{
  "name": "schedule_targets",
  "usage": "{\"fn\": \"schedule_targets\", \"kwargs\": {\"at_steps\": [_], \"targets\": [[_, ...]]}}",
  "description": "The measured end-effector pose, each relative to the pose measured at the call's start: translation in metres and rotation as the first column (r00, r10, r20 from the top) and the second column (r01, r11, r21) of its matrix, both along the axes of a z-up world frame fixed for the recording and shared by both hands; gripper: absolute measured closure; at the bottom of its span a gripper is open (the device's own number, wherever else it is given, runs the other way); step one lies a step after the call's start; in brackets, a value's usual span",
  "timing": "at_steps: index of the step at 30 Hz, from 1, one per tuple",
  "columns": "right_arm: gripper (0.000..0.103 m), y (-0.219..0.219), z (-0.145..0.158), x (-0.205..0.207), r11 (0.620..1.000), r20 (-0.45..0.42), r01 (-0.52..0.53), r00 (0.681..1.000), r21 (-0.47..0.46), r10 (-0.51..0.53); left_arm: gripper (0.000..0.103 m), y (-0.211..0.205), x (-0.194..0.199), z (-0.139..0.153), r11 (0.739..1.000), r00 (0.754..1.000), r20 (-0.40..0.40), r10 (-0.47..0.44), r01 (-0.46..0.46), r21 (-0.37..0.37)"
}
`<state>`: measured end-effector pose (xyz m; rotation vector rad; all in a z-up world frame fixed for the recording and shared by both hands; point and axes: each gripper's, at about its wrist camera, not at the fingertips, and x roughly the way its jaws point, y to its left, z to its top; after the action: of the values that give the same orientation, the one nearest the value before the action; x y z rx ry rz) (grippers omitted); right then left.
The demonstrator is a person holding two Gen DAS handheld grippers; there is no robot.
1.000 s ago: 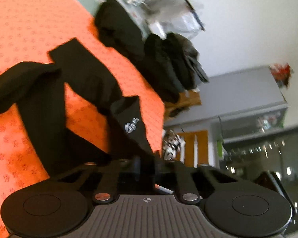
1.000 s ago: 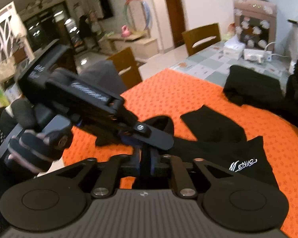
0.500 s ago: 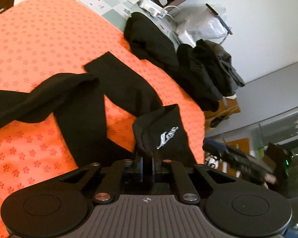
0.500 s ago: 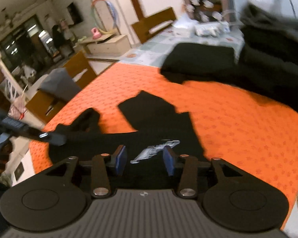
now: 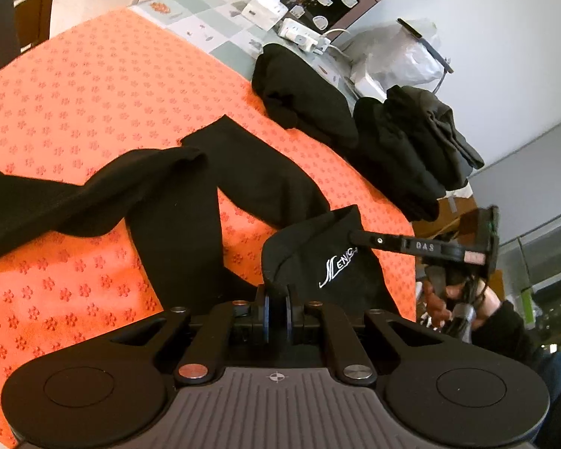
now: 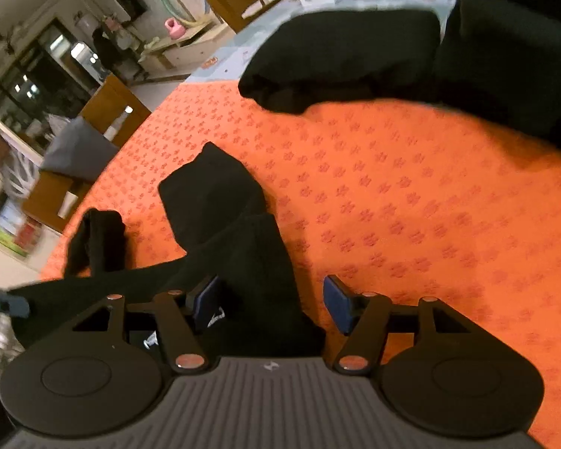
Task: Fold clothes
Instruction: 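Lift the sweatshirt off the table with both grippers and shake it out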
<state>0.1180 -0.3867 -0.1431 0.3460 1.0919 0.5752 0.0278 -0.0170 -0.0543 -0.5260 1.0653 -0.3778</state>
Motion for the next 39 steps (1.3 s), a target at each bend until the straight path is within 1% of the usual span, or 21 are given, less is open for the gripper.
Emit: {"fn": "schedule_targets", "kwargs": {"at_steps": [2, 4, 5, 7, 10, 15, 19, 23, 26, 30, 33, 35, 37, 39], "targets": [[0.071, -0.001, -0.001, 0.001, 0.999, -0.015, 0.000, 1.000, 0.038, 0.000, 0.093, -0.001, -0.002, 0.002, 1.000, 1.000, 0.006, 0.003, -0.003, 0.011], [0.084, -0.003, 0.001, -0.003, 0.998, -0.014, 0.006, 1.000, 0.060, -0.005, 0.093, -0.002, -0.003, 0.005, 1.000, 1.000, 0.013, 0.006, -0.006, 0.021], [0.089, -0.004, 0.005, -0.007, 0.998, -0.004, 0.012, 1.000, 0.062, -0.011, 0.093, -0.002, -0.004, 0.007, 1.000, 1.000, 0.019, 0.008, -0.009, 0.025], [0.091, -0.008, 0.016, -0.019, 0.997, 0.031, 0.036, 0.999, 0.069, -0.039, 0.093, -0.003, -0.005, 0.012, 0.999, 0.999, 0.035, 0.007, -0.008, 0.036], [0.093, -0.019, 0.043, -0.045, 0.991, 0.093, 0.094, 0.990, 0.098, -0.103, 0.094, -0.004, -0.009, 0.025, 0.999, 0.997, 0.077, -0.009, 0.005, 0.049], [0.094, -0.026, 0.095, -0.106, 0.980, 0.225, 0.164, 0.956, 0.114, -0.187, 0.094, -0.006, -0.022, 0.055, 0.996, 0.982, 0.168, -0.082, 0.076, 0.041], [0.094, -0.033, 0.126, -0.169, 0.962, 0.303, 0.249, 0.914, 0.108, -0.271, 0.094, -0.008, -0.049, 0.077, 0.984, 0.951, 0.253, -0.180, 0.176, 0.042], [0.094, -0.027, 0.153, -0.250, 0.925, 0.370, 0.364, 0.849, 0.109, -0.378, 0.094, -0.001, -0.089, 0.096, 0.960, 0.903, 0.331, -0.274, 0.275, 0.043], [0.094, -0.006, 0.168, -0.321, 0.890, 0.425, 0.444, 0.789, 0.105, -0.443, 0.094, 0.014, -0.127, 0.106, 0.939, 0.862, 0.386, -0.330, 0.341, 0.042], [0.094, 0.037, 0.179, -0.420, 0.844, 0.482, 0.526, 0.716, 0.104, -0.505, 0.094, 0.048, -0.187, 0.110, 0.914, 0.824, 0.420, -0.381, 0.405, 0.035], [0.094, 0.077, 0.174, -0.488, 0.821, 0.482, 0.564, 0.697, 0.089, -0.531, 0.094, 0.077, -0.231, 0.107, 0.896, 0.803, 0.426, -0.416, 0.442, 0.042], [0.095, 0.103, 0.170, -0.533, 0.805, 0.481, 0.588, 0.685, 0.078, -0.547, 0.094, 0.095, -0.260, 0.103, 0.888, 0.800, 0.413, -0.435, 0.458, 0.048], [0.095, 0.125, 0.163, -0.570, 0.796, 0.448, 0.601, 0.694, 0.071, -0.564, 0.094, 0.112, -0.287, 0.101, 0.881, 0.806, 0.380, -0.453, 0.471, 0.052], [0.095, 0.147, 0.157, -0.605, 0.791, 0.407, 0.609, 0.709, 0.059, -0.576, 0.094, 0.127, -0.315, 0.101, 0.870, 0.802, 0.359, -0.477, 0.489, 0.062]]}}
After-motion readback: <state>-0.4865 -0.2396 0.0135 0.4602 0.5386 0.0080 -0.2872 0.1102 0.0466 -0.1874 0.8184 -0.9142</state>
